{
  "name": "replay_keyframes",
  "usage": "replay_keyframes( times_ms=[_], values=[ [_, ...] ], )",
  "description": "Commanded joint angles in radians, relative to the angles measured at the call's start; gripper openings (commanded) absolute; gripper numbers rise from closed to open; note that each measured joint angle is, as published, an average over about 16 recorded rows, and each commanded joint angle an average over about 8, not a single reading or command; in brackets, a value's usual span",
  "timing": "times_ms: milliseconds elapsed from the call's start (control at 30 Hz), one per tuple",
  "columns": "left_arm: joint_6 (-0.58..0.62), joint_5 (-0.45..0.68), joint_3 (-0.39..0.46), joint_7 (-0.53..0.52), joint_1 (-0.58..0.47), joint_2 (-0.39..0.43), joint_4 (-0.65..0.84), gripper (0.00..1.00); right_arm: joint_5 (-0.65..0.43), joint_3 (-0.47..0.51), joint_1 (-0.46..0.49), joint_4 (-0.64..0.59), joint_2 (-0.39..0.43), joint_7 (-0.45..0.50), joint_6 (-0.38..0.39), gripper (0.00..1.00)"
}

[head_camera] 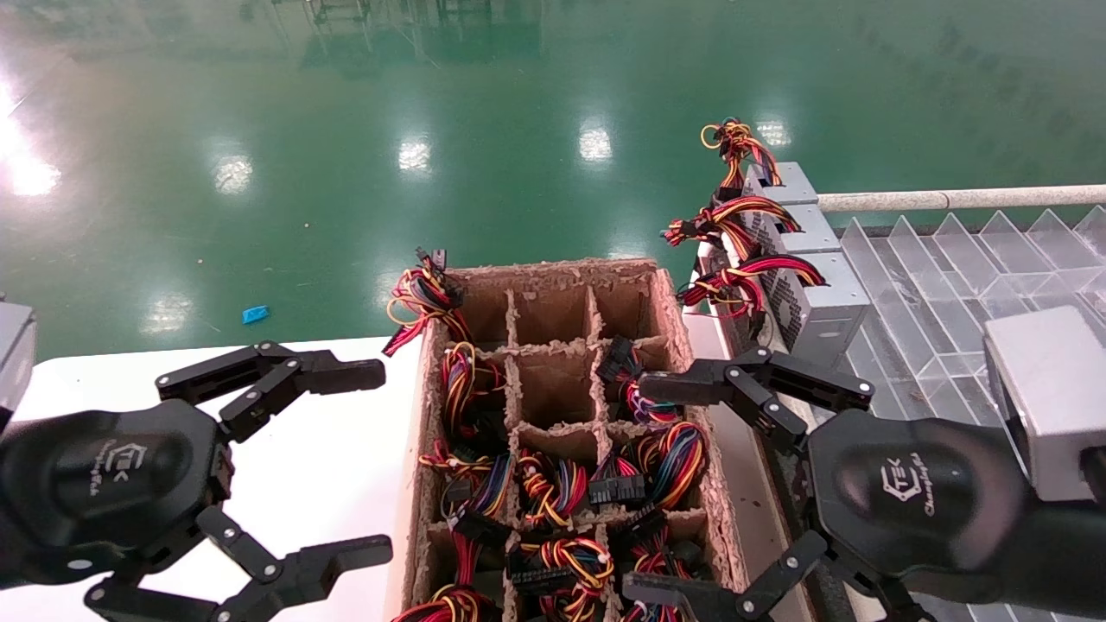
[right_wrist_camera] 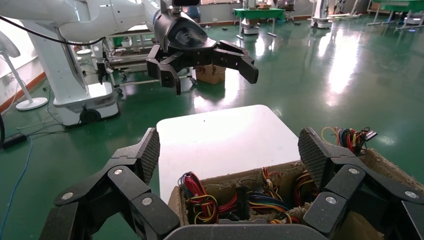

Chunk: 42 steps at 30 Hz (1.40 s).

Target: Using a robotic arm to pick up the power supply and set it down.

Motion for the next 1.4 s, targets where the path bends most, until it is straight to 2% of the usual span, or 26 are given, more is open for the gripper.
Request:
replay_keyframes(
  times_ms=[33,567,600,833,867,1100,1400],
  values=[
    [0.0,0.0,0.0,0.0,0.0,0.0,0.0,1.0,0.0,0.0,0.0,0.0,0.0,0.0,0.0,1.0],
    [0.0,0.0,0.0,0.0,0.0,0.0,0.0,1.0,0.0,0.0,0.0,0.0,0.0,0.0,0.0,1.0],
    [0.0,0.0,0.0,0.0,0.0,0.0,0.0,0.93,0.0,0.0,0.0,0.0,0.0,0.0,0.0,1.0],
    [0.0,0.0,0.0,0.0,0.0,0.0,0.0,0.05,-0.001,0.0,0.001,0.0,0.0,-0.001,0.001,1.0],
    [0.0,0.0,0.0,0.0,0.0,0.0,0.0,0.0,-0.004,0.001,0.003,-0.001,-0.001,-0.003,0.004,1.0],
    [0.0,0.0,0.0,0.0,0.0,0.0,0.0,0.0,-0.098,-0.014,0.069,-0.027,-0.047,-0.051,0.074,1.0],
    [0.0,0.0,0.0,0.0,0.0,0.0,0.0,0.0,-0.363,-0.114,0.225,-0.142,-0.26,-0.143,0.269,1.0]
  ],
)
